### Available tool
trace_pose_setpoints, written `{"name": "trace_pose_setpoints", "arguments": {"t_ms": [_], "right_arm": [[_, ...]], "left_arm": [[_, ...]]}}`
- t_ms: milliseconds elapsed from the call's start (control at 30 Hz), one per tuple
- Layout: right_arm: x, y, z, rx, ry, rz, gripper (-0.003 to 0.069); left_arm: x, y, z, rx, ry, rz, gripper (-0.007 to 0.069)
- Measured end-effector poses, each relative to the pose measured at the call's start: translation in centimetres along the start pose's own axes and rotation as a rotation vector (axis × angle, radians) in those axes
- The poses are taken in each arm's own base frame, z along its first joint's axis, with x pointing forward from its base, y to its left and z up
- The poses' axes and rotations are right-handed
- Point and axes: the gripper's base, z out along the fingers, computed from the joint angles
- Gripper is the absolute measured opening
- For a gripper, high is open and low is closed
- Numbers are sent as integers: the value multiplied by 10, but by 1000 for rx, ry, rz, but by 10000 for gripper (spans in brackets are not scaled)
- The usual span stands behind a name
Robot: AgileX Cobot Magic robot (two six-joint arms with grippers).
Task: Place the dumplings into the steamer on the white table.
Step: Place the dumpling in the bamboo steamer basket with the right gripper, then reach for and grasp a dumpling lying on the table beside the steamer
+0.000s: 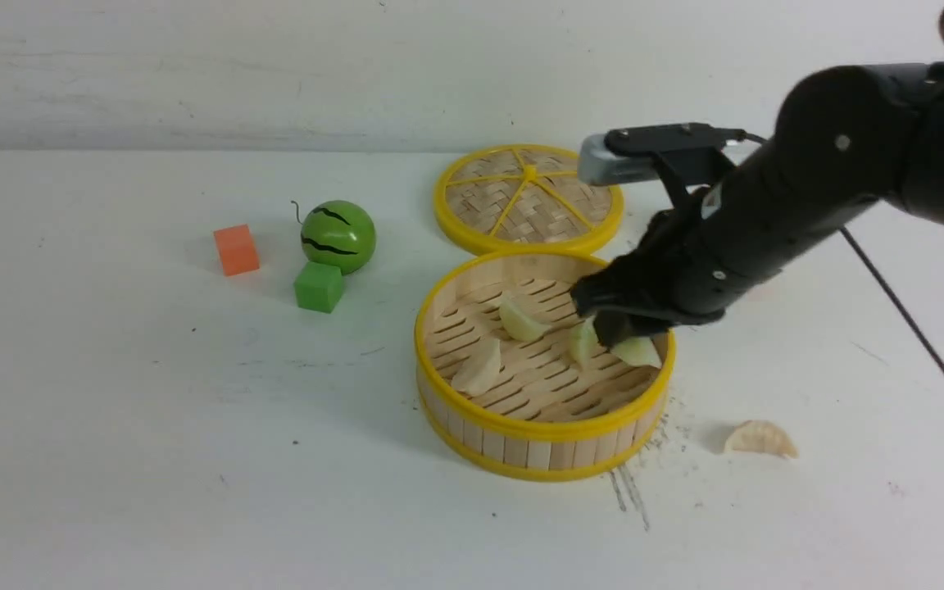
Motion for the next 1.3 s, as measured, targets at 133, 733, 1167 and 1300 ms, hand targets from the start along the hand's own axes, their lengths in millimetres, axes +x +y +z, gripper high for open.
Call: {"name": "trace_pose_setpoints", "arguments": {"t_ms": [133, 733, 1167, 1300], "right_arm": [[-10, -2, 39, -24, 35, 15, 202], [-18, 6, 49, -66, 140, -82, 528], [7, -87, -22, 157, 260, -311, 544], [22, -111, 9, 135, 341, -391, 544]], "left_arm": [[27, 4, 2, 14, 12, -48, -14], [66, 9, 9, 55, 27, -109, -13], [66, 8, 9, 59, 22, -41, -6], [66, 8, 9, 68, 25, -42, -4]]}}
